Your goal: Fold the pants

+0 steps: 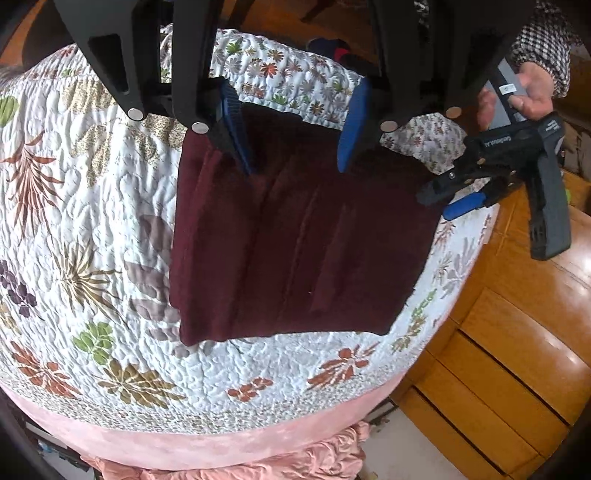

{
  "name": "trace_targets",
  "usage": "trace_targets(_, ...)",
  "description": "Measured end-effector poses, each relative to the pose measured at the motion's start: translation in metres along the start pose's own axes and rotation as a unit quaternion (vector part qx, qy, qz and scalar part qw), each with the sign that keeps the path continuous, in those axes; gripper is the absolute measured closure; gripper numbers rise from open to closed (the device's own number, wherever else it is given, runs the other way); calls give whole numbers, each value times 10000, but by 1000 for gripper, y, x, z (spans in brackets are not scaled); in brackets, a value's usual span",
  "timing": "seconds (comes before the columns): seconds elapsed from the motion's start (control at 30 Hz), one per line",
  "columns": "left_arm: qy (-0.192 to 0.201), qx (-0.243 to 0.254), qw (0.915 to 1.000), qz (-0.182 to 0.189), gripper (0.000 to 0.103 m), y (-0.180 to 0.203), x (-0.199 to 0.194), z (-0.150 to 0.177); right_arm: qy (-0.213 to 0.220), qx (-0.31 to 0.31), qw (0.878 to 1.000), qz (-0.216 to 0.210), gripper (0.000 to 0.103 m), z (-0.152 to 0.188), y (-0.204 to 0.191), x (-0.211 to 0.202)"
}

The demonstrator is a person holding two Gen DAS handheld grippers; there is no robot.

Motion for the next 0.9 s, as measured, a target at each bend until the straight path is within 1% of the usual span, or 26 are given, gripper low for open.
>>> trace_targets(0.13, 11, 78, 9999, -74, 7, 2, -3, 1, 72, -21, 9998, 189, 55, -1, -3, -3)
trace_targets(0.27, 31, -150, 9999, 41, 7, 1, -9, 0, 296, -2, 9988, 381, 55, -8, -6, -17)
trace_targets(0.33, 52, -224, 9997, 57, 7, 0, -11, -1, 431, -47, 9971, 626, 54, -12, -6, -25)
trace_targets(0.43, 42, -198, 9998, 0, 7, 1, -9, 0, 545, -45, 9950, 838, 53, -16, -5, -32)
trace_targets(0.5, 33, -119, 9999, -107, 7, 1, -8, 1, 576, -58, 9937, 963, 50, -17, -5, -32)
trace_targets(0.57, 16, -40, 9999, -156, 7, 2, -5, 1, 537, -83, 9936, 988, 48, -16, -5, -28)
trace_targets(0.73, -9, 31, 9998, -172, 7, -1, 2, 4, 250, 34, 9940, 1060, 47, -5, 5, -3)
trace_targets(0.77, -23, 46, 9998, -178, 7, -2, 4, 4, 215, 68, 9941, 1064, 43, -3, 8, 1)
trace_targets(0.83, -51, 76, 9998, -198, 6, -3, 7, 6, 140, 208, 9951, 952, 42, 1, 13, 7)
trace_targets(0.9, -48, 73, 9998, -195, 6, -3, 5, 6, 160, 339, 9960, 805, 42, 3, 16, 6)
Point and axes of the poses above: each gripper's, at about its wrist camera, not at the fingertips, and x roughly the way its jaws point, y to its right, z to its underside, the point moved 8 cm from there along x, roughly the way its jaws point, and after that the axes turned 1 degree about z, right-handed, at the moved point
